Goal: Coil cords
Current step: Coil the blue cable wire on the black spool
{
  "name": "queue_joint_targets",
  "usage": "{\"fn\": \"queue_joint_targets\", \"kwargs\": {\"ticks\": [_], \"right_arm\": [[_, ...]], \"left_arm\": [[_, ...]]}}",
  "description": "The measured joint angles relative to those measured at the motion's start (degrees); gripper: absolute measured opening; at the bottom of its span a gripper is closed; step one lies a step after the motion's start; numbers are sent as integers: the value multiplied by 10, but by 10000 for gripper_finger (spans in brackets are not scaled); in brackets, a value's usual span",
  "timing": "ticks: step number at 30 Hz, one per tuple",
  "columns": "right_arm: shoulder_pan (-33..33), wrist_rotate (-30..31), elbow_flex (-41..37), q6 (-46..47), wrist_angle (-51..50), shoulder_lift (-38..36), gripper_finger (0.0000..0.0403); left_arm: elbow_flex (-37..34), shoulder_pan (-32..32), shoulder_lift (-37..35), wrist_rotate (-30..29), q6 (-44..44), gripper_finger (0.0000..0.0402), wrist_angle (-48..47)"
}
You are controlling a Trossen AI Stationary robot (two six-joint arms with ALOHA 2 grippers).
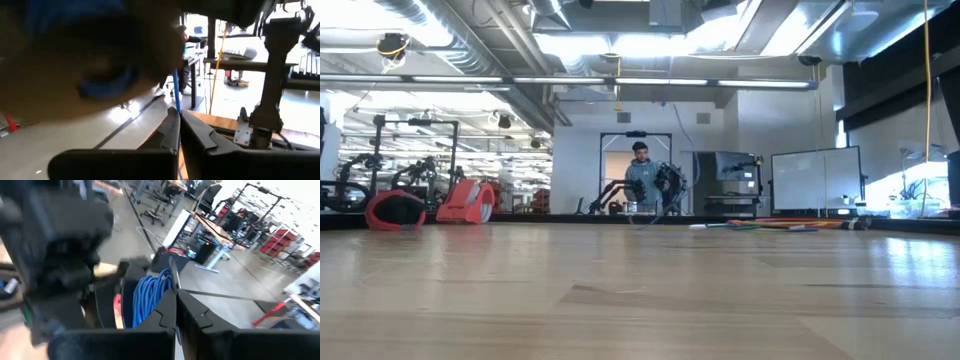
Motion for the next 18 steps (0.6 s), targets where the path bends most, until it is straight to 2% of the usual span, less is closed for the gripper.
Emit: {"fn": "queue_joint_targets", "kwargs": {"ticks": [18], "right_arm": [[0, -49, 4, 52, 27, -123, 5]], "left_arm": [[-4, 9, 48, 4, 10, 0, 22]]}}
